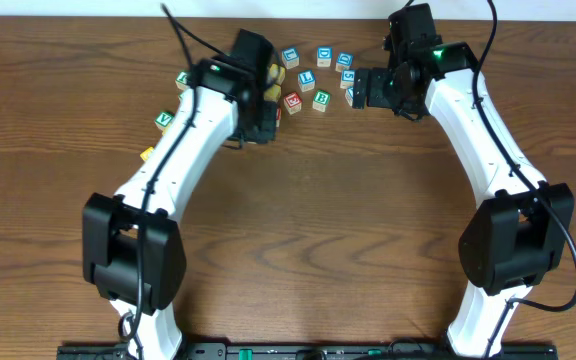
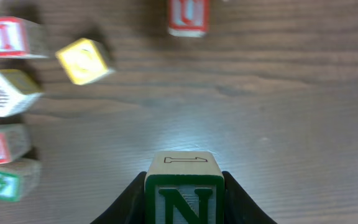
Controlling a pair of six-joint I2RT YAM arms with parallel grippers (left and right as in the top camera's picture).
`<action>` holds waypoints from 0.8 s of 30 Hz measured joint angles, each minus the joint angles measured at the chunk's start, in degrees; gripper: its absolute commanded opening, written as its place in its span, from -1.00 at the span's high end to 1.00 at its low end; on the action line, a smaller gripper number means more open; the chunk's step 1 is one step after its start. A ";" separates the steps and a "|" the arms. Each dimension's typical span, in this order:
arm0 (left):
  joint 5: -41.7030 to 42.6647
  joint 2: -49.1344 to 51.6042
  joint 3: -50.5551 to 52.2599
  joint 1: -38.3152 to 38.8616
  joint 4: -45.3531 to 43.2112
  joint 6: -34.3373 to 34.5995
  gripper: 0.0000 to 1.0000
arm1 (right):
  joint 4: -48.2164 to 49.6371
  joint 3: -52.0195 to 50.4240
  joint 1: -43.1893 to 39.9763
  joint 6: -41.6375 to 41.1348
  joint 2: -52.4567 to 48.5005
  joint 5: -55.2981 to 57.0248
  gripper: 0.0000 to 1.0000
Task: Spell out NEURIPS
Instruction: 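Lift the N block and carry it toward the table center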
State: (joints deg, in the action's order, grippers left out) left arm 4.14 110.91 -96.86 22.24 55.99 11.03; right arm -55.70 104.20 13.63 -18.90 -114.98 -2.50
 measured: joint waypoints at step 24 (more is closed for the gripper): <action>0.20 0.00 20.02 6.32 -25.14 4.00 0.47 | 0.00 0.00 0.00 0.00 0.00 0.00 -0.99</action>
State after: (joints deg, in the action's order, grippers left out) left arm 4.34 110.91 -76.84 28.56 30.85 15.03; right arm -55.70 104.20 13.63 -18.90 -114.98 -2.50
